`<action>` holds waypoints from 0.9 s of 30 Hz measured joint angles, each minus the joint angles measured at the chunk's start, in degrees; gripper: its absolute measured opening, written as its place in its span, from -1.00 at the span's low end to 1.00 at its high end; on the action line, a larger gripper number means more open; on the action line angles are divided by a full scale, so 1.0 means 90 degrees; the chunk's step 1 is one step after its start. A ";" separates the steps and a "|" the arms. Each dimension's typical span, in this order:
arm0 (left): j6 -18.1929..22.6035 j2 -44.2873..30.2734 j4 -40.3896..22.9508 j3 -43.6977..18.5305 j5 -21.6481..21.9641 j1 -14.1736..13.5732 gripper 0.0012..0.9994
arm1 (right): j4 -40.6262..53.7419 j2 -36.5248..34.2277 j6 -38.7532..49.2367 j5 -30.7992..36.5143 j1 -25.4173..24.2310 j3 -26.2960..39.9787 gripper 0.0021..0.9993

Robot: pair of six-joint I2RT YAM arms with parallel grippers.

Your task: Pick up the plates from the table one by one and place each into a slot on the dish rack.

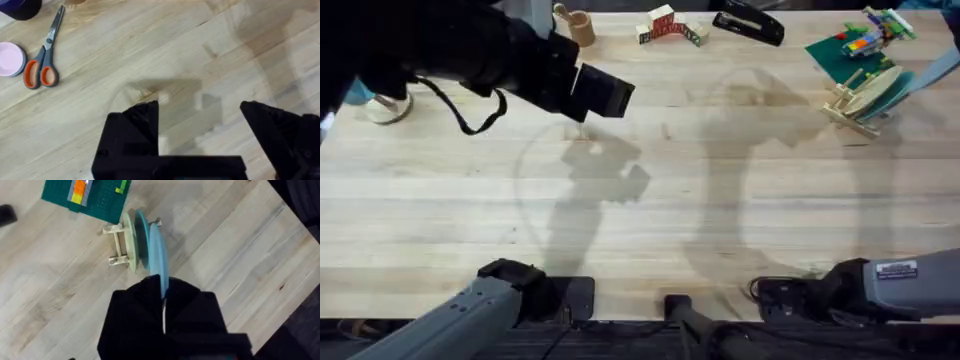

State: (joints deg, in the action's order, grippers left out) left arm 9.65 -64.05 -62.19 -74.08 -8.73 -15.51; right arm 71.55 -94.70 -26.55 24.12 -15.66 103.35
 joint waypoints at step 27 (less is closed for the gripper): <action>0.0000 0.0002 0.0000 0.0000 0.0000 0.0000 0.99 | 0.0100 -0.0003 0.0051 -0.0099 -0.0001 0.0000 -0.94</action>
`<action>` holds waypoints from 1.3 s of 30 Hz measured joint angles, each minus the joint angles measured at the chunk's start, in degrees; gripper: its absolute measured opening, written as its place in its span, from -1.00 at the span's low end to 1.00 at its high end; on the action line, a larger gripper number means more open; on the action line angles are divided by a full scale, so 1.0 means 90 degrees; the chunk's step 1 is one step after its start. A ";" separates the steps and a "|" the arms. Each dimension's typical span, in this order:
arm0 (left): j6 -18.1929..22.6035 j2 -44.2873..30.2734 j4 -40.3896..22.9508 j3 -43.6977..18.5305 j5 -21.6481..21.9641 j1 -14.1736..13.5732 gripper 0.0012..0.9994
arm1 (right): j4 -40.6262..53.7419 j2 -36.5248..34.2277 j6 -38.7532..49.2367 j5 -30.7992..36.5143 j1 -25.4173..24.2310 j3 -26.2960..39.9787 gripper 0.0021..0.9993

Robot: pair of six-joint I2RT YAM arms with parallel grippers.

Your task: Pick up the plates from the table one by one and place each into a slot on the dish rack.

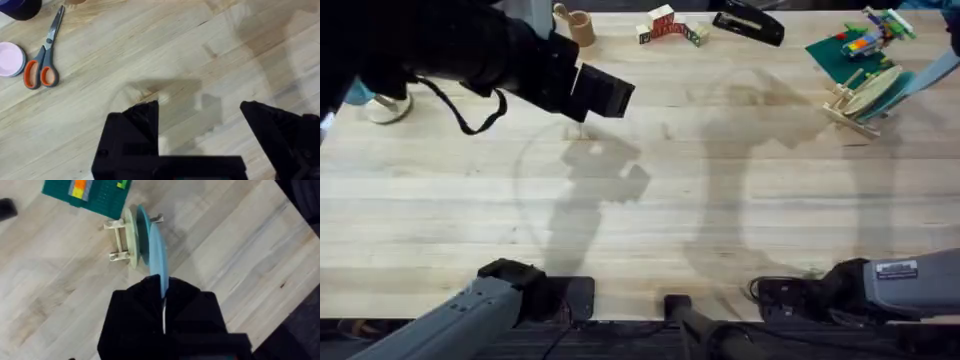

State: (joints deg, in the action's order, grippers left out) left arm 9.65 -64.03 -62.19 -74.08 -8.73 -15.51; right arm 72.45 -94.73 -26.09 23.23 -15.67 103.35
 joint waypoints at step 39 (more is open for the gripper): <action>-0.0022 0.0000 -0.0023 0.0000 0.0000 0.0000 0.99 | -0.0152 -0.0126 0.0741 -0.0884 -0.1085 0.0000 -0.94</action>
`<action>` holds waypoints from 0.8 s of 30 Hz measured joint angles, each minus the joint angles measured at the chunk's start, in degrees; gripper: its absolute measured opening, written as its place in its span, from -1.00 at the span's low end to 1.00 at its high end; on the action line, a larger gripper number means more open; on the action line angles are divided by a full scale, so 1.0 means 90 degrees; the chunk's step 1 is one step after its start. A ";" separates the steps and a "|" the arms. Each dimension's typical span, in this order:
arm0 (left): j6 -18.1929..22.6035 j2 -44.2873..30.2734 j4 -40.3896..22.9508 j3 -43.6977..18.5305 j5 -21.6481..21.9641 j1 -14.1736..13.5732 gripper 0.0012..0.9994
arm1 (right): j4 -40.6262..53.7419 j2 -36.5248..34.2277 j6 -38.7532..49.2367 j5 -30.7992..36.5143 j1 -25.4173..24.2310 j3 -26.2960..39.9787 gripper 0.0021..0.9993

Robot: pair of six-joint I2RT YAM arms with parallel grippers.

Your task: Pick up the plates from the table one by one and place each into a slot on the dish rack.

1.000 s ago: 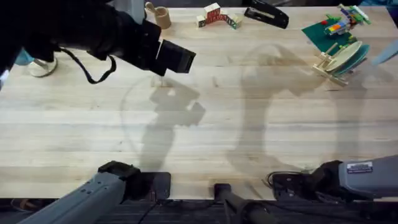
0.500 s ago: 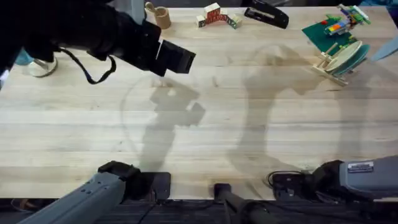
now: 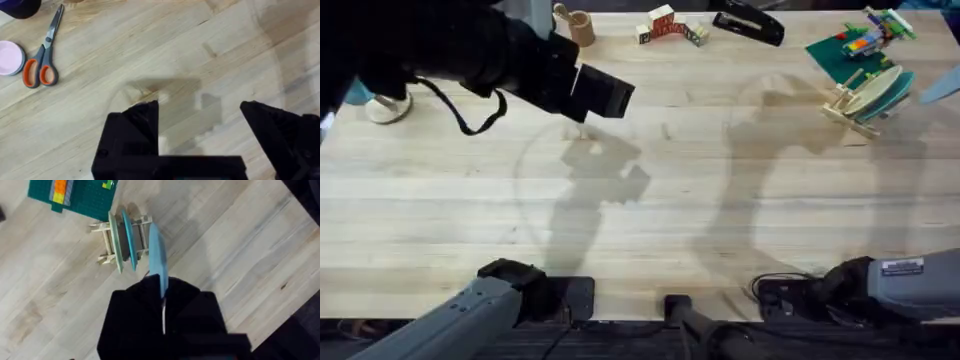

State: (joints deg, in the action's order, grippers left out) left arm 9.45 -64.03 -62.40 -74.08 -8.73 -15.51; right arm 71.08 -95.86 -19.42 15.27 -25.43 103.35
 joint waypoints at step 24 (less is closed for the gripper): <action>-0.0246 0.0000 0.0002 0.0000 0.0000 0.0000 0.99 | -0.0416 -0.0825 0.0352 -0.0515 -0.0321 0.0000 -0.94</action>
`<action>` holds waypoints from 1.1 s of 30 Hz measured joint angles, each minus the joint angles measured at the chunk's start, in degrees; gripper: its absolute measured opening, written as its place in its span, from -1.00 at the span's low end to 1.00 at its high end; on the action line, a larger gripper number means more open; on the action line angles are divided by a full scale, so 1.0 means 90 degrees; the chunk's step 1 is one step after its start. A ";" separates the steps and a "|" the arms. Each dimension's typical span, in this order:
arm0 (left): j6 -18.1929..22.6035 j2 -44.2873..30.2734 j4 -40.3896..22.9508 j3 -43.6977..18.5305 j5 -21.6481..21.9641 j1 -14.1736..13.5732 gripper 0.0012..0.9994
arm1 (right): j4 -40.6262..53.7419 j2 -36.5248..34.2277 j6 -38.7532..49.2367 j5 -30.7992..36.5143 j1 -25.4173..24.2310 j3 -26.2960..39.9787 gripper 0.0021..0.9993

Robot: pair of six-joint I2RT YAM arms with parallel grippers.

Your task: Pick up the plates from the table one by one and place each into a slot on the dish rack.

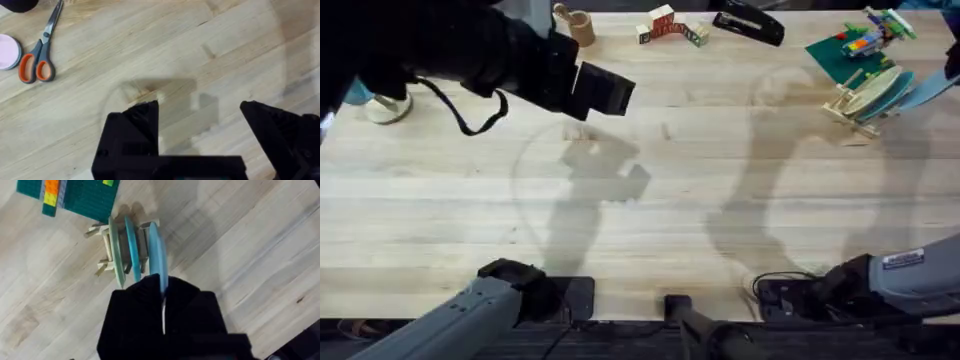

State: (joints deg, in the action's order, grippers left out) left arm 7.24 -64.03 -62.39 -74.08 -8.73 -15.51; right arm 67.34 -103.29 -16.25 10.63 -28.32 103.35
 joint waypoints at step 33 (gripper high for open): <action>-0.0050 0.0000 0.0000 0.0000 0.0000 0.0000 0.99 | -0.0450 -0.0833 0.0172 -0.0163 0.0000 0.0000 -0.94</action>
State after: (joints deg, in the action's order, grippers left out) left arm 6.79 -64.03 -62.39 -74.08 -8.73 -15.51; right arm 63.29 -110.79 -14.70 9.17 -28.32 103.35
